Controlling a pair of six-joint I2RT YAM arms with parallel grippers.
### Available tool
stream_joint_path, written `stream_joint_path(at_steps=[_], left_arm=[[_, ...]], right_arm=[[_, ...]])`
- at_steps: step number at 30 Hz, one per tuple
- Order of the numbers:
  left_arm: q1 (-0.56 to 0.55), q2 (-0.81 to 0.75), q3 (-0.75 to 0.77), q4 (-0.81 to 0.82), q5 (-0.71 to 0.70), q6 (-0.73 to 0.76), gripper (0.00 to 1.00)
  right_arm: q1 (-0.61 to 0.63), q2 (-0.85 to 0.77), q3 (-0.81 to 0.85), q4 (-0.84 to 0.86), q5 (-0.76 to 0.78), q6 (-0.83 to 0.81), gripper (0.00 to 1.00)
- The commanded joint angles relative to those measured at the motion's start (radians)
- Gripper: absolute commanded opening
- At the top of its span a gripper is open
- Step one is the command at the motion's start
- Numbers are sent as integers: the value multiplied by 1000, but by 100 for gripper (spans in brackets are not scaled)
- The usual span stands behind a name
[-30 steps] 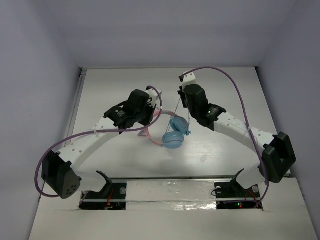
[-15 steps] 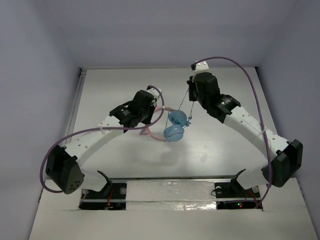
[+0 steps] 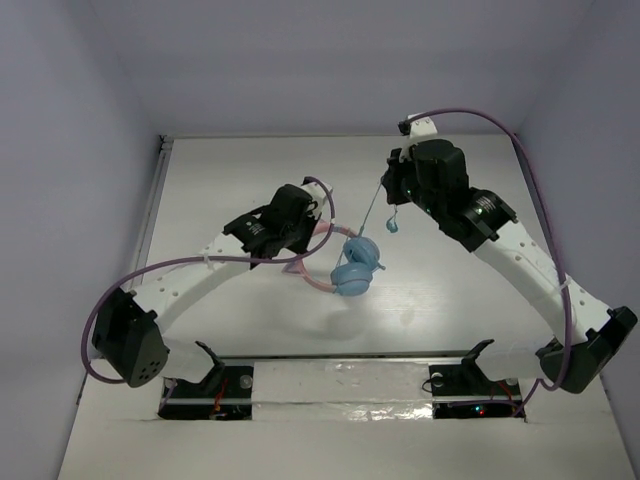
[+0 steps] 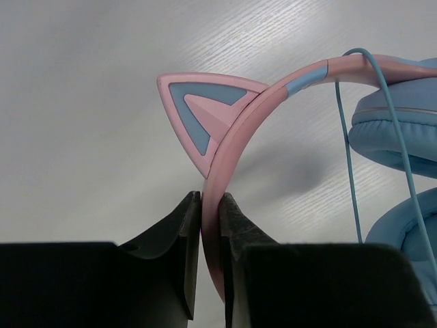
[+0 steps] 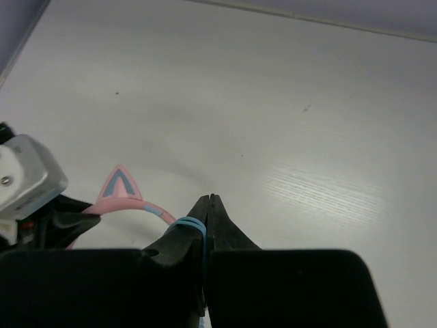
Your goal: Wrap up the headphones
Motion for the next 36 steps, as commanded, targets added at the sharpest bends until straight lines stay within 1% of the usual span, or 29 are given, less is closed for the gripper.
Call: stream_joint_path(at_steps=[1,3,4,5,9,12,14,16,18,20,22,23,25,26,28,29,31,32,36], left_arm=[[-5,-92,-17,62,90,13,0],[-5,-112,-23,56,142,21,0],[-5,-132,-26,62,162,28,0],[-5,-141,-29,65,212,31,0],[-5,-208,-38,91,320,45,0],[-5,-242,-25,101,354,42,0],[-5,-268,-11,106,346,39,0],[-5,-285,12,115,326,27,0],[18,-296,29,128,341,13,0],[50,-304,40,151,372,-2,0],[64,-304,61,158,371,-22,0],[73,-302,67,173,372,-31,0],[73,-297,80,192,396,-44,0],[73,-294,83,200,412,-48,0],[73,-290,84,216,432,-58,0],[73,-290,84,227,453,-71,0],[82,-290,87,249,464,-84,0],[82,-290,91,258,470,-100,0],[82,-300,100,298,460,-142,0]], right_arm=[[-8,9,-4,32,162,-27,0],[-8,30,-23,74,243,-45,0],[-17,38,-35,99,252,-58,0],[-17,47,-58,153,249,-58,0],[-17,78,-115,257,235,-55,0],[-17,93,-162,281,229,-35,0],[-17,81,-196,311,206,-9,0],[-17,40,-257,333,186,13,0],[-17,5,-311,386,168,39,0],[-17,-43,-389,455,108,48,0],[-17,-69,-464,515,12,53,0],[-17,-80,-483,572,-19,56,1],[-27,-86,-527,641,-105,59,2],[-27,-88,-564,705,-134,65,3],[-36,-88,-601,780,-221,76,7],[-36,-83,-624,834,-257,80,8],[-45,-77,-645,888,-326,89,14],[-54,-75,-653,935,-337,105,17],[-76,-54,-690,1025,-429,135,25]])
